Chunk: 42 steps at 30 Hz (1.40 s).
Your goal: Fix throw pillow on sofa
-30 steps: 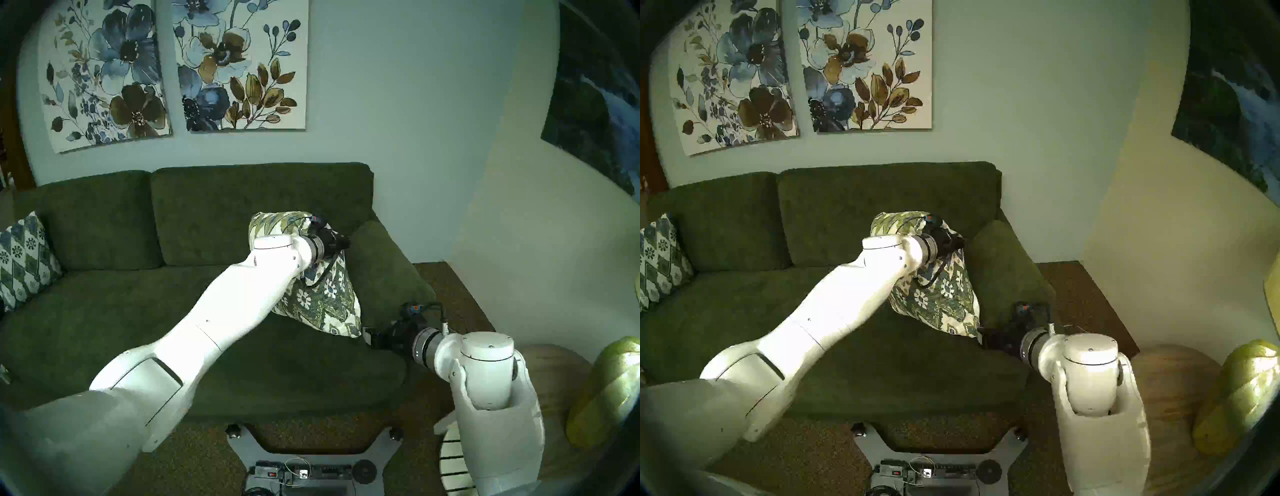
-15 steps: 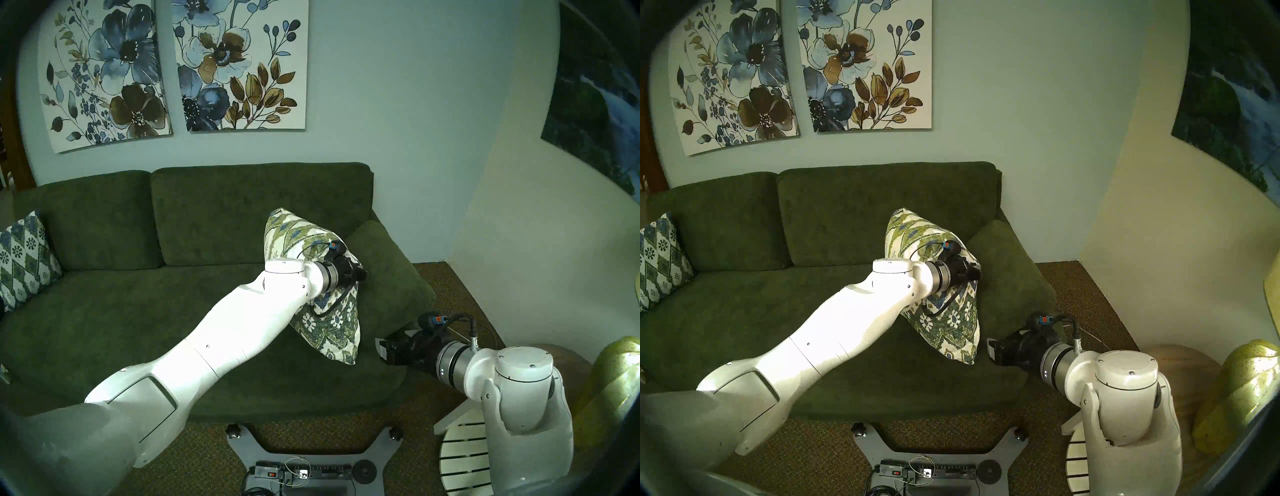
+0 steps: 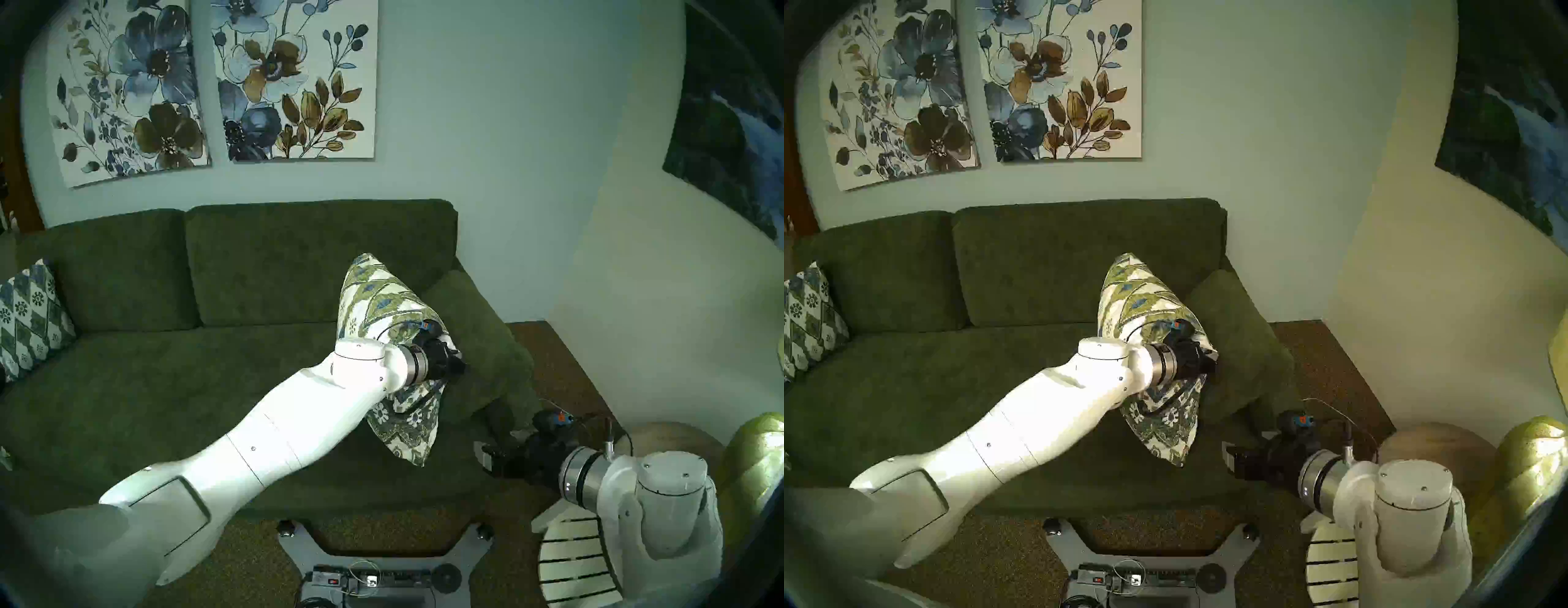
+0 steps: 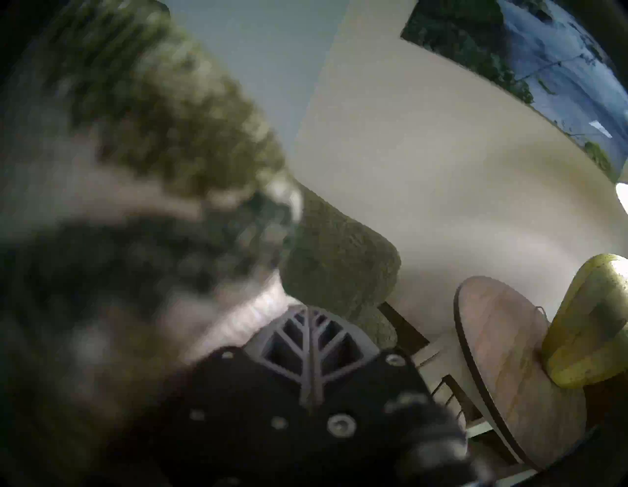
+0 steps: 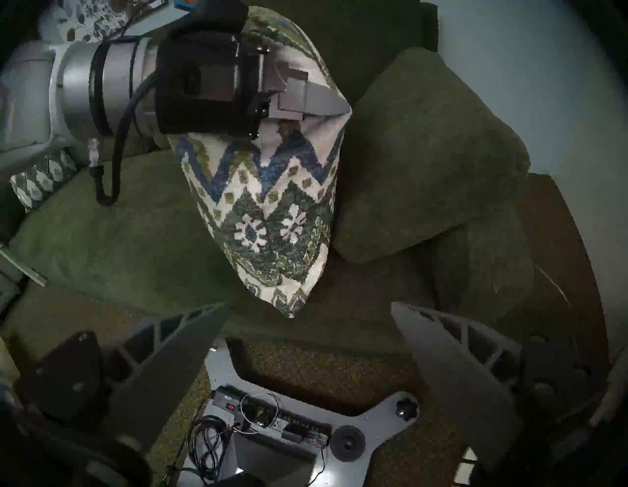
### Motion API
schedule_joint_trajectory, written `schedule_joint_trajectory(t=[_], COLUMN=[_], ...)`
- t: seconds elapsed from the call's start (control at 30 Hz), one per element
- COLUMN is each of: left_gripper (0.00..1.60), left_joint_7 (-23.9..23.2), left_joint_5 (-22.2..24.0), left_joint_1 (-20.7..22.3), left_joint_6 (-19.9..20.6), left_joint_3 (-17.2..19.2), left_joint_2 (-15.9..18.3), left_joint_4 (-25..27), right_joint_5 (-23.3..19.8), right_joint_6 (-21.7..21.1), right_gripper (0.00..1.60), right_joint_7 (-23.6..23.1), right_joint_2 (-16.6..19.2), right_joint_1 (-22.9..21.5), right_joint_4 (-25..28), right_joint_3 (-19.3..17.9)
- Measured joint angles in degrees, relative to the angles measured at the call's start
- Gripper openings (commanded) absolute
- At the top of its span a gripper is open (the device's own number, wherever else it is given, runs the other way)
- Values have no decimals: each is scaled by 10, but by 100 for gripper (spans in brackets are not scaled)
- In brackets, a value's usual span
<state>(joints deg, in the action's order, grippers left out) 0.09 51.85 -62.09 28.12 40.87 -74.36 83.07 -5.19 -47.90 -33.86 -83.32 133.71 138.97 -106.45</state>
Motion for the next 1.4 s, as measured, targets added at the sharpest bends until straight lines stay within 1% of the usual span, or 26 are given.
schedule_joint_trajectory(t=[0.03,0.07,0.17,0.33,0.53,0.67,0.9,0.93,1.33,1.4], left_gripper=[108,160,160,160,160,160,160,160,160,160], left_joint_7=[0,0,8,22,38,50,68,73,109,113], left_joint_5=[-1,-1,-4,-3,9,20,38,42,72,74], left_joint_1=[0,0,0,0,0,0,-5,-7,-27,-28], left_joint_6=[-1,-2,-5,-6,-4,0,21,28,61,63], left_joint_3=[-3,-5,-10,-6,7,19,33,35,54,56], left_joint_2=[-3,-5,-15,-25,-31,-31,-25,-22,-12,-12], left_joint_4=[2,3,8,13,25,45,98,112,199,205], right_joint_5=[-3,-4,-13,-24,-33,-37,-40,-40,-40,-40], right_joint_6=[7,13,45,87,135,163,200,209,262,267], right_gripper=[160,160,160,160,160,160,160,160,160,160], right_joint_7=[-4,-7,-20,-35,-49,-57,-63,-64,-67,-68], right_joint_2=[-1,-2,-8,-15,-25,-33,-46,-50,-73,-75], right_joint_1=[8,13,37,64,93,110,134,140,176,178], right_joint_4=[0,0,1,1,2,2,2,2,2,2], right_joint_3=[-4,-6,-19,-32,-44,-49,-51,-51,-38,-37])
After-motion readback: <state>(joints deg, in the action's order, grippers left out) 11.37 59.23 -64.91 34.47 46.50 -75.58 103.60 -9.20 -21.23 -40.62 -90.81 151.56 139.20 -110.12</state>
